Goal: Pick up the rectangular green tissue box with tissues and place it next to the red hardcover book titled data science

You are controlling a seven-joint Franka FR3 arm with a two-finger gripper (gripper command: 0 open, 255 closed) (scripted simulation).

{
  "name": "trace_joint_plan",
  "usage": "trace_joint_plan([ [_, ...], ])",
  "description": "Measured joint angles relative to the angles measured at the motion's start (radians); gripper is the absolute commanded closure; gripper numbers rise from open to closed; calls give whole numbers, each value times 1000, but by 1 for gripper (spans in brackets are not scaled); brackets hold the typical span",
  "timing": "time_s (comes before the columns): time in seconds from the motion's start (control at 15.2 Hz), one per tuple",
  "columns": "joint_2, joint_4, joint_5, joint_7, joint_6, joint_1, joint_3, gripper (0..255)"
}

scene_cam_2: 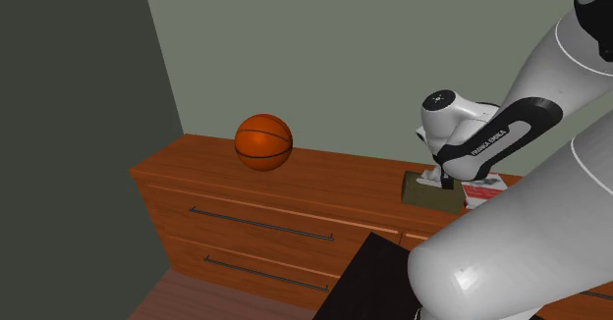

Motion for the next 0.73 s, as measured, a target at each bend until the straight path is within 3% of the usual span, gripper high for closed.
trace_joint_plan([
  [0.2,-26,-9,9,-12,-20,-3,9,0],
  [0.46,-183,-46,102,-86,-161,-3,88,0],
  [0.73,-207,-51,117,-99,-184,-4,100,0],
])
